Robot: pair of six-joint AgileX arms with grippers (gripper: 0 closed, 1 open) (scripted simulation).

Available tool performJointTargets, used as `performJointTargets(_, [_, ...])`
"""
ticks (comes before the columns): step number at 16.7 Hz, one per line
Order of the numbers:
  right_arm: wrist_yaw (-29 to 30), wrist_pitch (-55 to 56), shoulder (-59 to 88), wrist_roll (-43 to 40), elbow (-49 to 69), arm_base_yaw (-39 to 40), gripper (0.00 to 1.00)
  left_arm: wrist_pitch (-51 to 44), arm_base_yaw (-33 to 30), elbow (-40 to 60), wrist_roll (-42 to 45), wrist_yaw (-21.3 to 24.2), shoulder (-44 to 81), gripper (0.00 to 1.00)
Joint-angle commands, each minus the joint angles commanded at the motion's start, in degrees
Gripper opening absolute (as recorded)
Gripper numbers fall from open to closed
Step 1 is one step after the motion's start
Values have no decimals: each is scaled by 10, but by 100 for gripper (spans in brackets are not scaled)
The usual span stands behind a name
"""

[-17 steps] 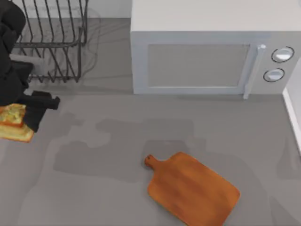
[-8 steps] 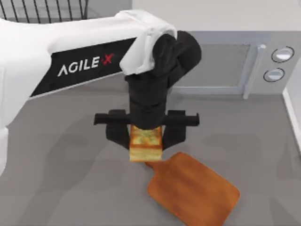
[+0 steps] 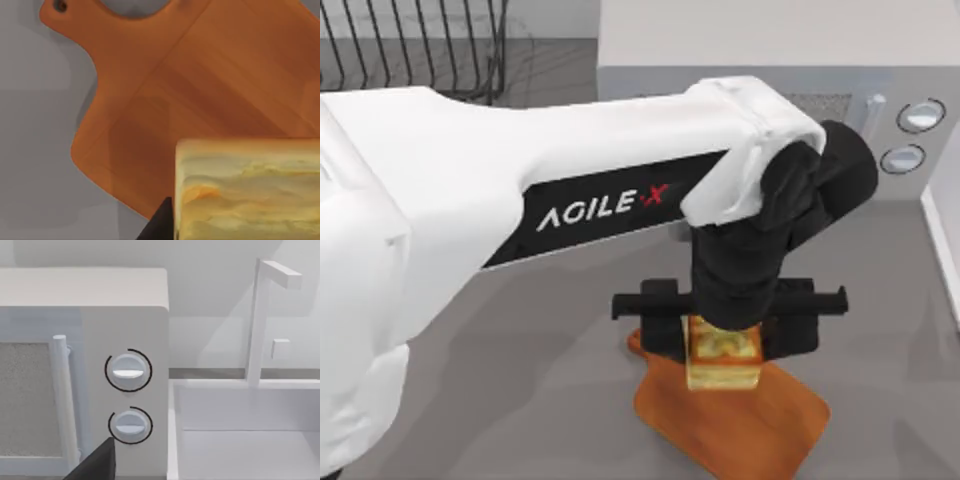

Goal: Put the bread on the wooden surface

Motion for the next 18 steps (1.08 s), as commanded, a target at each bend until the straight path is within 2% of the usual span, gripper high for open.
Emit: performJointTargets(18, [0,0,0,0,0,0,100,91,1,-67,1,0,24,0])
